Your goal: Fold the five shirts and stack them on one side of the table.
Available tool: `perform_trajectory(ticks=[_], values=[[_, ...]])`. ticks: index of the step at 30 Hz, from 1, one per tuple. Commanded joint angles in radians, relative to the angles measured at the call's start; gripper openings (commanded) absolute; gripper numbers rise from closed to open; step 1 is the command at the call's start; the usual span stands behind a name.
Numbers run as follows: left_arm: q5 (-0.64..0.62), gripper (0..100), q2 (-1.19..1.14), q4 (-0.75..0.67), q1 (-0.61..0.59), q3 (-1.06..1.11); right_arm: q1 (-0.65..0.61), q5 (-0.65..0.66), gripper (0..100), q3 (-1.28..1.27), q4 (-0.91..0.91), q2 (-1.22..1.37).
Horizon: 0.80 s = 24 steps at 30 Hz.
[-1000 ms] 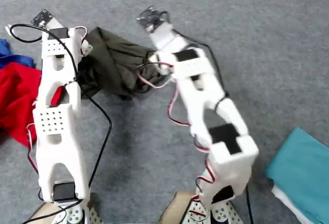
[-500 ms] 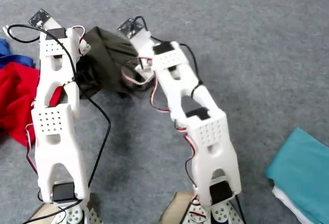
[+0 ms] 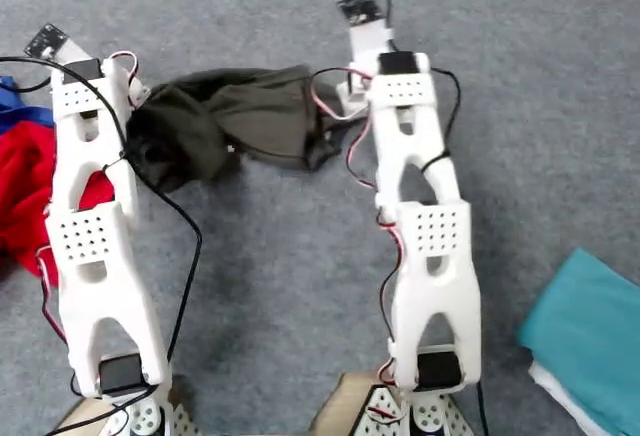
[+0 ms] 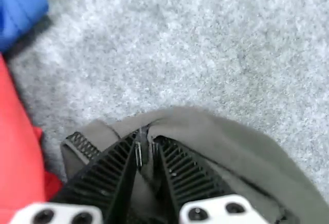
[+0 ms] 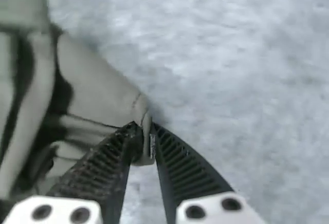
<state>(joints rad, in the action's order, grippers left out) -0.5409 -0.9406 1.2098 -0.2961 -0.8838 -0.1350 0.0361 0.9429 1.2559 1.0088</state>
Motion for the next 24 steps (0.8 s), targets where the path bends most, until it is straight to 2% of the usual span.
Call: perform_trajectory(ticks=[1, 10, 14, 17, 20, 22, 24], values=[[-0.008, 2, 0.013, -0.014, -0.014, -0.015, 0.067, -0.040, 0.5, 0.059, 0.003, -0.007], [-0.008, 2, 0.013, -0.046, -0.046, -0.009, 0.249, -0.212, 0.5, 0.125, 0.000, -0.004], [-0.008, 2, 0.013, -0.046, -0.046, -0.009, 0.275, -0.242, 0.9, 0.125, 0.000, -0.007], [-0.008, 2, 0.013, -0.048, -0.046, -0.009, 0.251, -0.206, 3.0, 0.147, 0.005, -0.008], [-0.008, 2, 0.012, -0.049, -0.043, -0.009, 0.236, -0.133, 13.3, 0.231, 0.038, -0.010], [-0.008, 2, 0.012, -0.051, -0.037, -0.014, 0.239, -0.023, 20.4, 0.358, 0.132, -0.012], [-0.008, 2, 0.012, -0.058, -0.023, -0.012, 0.251, 0.089, 23.3, 0.538, 0.252, -0.028]])
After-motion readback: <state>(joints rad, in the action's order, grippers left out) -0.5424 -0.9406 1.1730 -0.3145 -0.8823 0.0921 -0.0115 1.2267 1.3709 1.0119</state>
